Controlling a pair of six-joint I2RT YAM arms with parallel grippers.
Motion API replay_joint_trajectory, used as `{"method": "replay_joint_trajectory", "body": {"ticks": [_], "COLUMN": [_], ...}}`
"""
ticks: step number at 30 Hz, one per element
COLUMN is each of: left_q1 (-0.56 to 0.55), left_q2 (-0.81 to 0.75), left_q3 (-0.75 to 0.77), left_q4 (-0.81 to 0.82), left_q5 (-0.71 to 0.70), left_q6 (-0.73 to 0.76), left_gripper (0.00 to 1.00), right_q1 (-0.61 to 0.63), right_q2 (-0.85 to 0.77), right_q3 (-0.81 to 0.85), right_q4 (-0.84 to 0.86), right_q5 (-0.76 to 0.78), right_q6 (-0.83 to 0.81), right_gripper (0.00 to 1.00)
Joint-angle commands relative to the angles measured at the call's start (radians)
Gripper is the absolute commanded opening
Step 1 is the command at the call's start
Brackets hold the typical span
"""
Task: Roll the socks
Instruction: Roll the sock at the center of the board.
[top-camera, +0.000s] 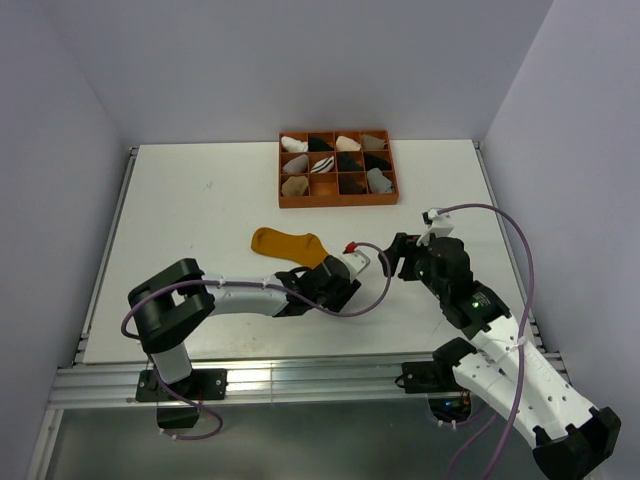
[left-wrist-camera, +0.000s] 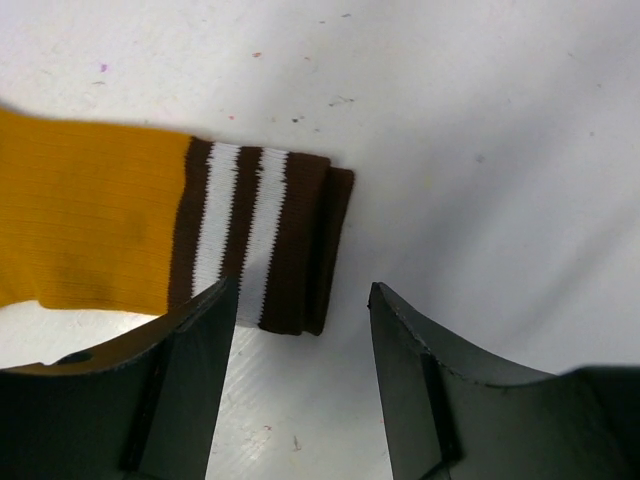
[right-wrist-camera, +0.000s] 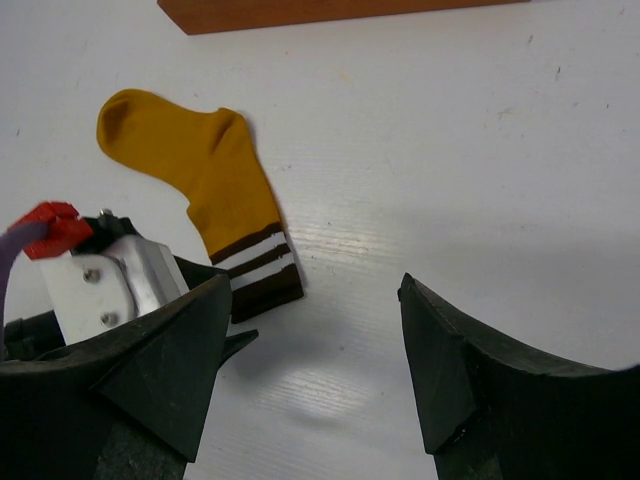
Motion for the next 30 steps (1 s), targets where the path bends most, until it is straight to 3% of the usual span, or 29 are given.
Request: {"method": "replay_joint_trajectory", "body": {"ticks": [1,12,17,20,22,26,30], "left_q1": [-0.035,-0.05,-0.067,-0.072,-0.07,-0.069,0.005], "left_q2": [0.027,0.086,0.115,0.123,0.12,0.097,0.035], "left_q3": [0.046,0.066,0.073,0.069,0.067,0.069,0.054], "left_q4": [0.025,-0.012,-0.039,-0.039,-0.041,-0.039,-0.012], "left_q5": [-0.042,-0.087,-0.105,-0.099,-0.095,-0.058,0.121], "left_q6": [0.069,0.076,0.072,0.049,0.032,-0.031,-0.172], "left_gripper": [0.6,0.55,0.47,0.3,0.04,0.0,0.0], "right_q1": [0.006,0.006,0.006,0.006,0.006,0.006,0.006], "right_q2": [-0.008,0.002,0.002,0.004,0.007,0.012,0.027], "right_q3": [0.008,0.004,0.001,-0.001,-0.004,-0.013,-0.025], "right_q4": [0.014,0.022,0.023,0.028,0.029,0.045,0.074], "right_q5": [0.016,0.009,0.009,0.003,-0.003,-0.023,-0.076], "right_q6": [-0.012,-0.012,-0.012,-0.012,-0.01,-0.003,0.006], "right_gripper": [0.75,0.75,0.75,0.75,0.75,0.75,0.75]}}
